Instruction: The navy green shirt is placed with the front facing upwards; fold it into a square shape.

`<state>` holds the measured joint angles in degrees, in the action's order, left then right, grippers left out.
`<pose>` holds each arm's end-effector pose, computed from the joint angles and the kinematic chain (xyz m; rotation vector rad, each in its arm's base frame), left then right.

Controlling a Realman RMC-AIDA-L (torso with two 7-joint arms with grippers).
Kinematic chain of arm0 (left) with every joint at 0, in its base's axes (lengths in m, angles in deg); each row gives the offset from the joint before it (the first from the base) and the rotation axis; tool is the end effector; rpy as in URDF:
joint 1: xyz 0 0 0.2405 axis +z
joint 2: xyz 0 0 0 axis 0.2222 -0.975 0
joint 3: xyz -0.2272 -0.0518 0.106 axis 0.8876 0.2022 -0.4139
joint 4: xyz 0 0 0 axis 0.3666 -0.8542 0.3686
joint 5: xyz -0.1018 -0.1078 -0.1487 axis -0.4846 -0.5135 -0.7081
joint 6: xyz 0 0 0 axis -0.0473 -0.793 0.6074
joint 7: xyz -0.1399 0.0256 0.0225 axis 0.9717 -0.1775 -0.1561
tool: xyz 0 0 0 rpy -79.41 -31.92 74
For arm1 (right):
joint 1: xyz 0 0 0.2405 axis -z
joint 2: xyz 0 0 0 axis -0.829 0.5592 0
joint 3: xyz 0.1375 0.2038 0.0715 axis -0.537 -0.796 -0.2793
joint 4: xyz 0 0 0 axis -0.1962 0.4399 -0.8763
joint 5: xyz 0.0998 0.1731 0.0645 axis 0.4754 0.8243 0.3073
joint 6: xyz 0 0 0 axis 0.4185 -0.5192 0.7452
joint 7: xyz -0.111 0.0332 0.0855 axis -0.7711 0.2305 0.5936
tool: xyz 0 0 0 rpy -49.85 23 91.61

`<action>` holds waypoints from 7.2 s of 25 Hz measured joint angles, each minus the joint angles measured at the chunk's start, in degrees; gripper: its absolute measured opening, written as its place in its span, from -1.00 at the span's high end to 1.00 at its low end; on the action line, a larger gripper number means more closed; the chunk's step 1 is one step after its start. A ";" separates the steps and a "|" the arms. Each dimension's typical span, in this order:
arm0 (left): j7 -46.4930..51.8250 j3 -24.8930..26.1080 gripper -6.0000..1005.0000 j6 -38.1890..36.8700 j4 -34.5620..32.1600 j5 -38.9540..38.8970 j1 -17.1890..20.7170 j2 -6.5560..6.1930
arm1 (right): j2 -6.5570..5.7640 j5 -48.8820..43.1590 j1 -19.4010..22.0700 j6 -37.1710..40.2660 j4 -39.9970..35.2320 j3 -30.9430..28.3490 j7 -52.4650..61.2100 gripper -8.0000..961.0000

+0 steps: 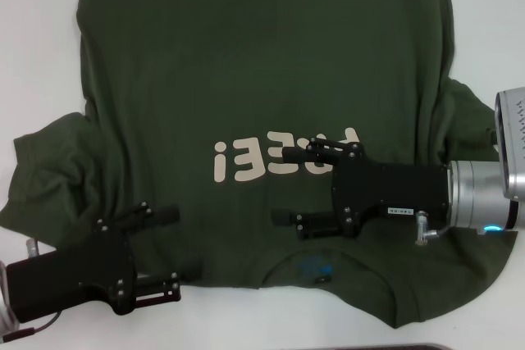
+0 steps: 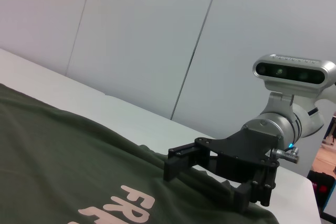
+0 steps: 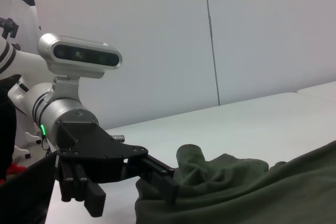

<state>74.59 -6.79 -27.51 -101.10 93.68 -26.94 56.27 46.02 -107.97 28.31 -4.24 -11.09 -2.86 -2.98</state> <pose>-0.3178 0.1913 -0.0421 -2.7199 -0.6654 -0.9444 0.2644 0.2651 -0.0840 -2.8379 0.3301 0.8618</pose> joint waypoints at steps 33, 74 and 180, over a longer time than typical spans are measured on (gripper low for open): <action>51.07 3.29 -0.73 -9.03 -8.44 -0.88 -7.03 -3.25 | -0.18 -0.09 -0.06 -0.98 -8.79 -1.91 25.66 -0.90; 84.91 4.86 -0.52 5.59 -24.75 26.45 -13.09 -9.83 | -0.97 -6.60 -0.24 -7.91 -15.98 -2.20 49.29 -0.90; 89.72 4.84 0.98 5.08 -27.44 31.43 -15.32 -12.48 | -0.97 -6.59 -0.82 -9.19 -14.35 -2.17 49.30 -0.89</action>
<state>164.31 -1.95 -22.43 -128.54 125.11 -42.26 43.78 45.05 -114.56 27.49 -13.43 -25.44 -5.03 46.32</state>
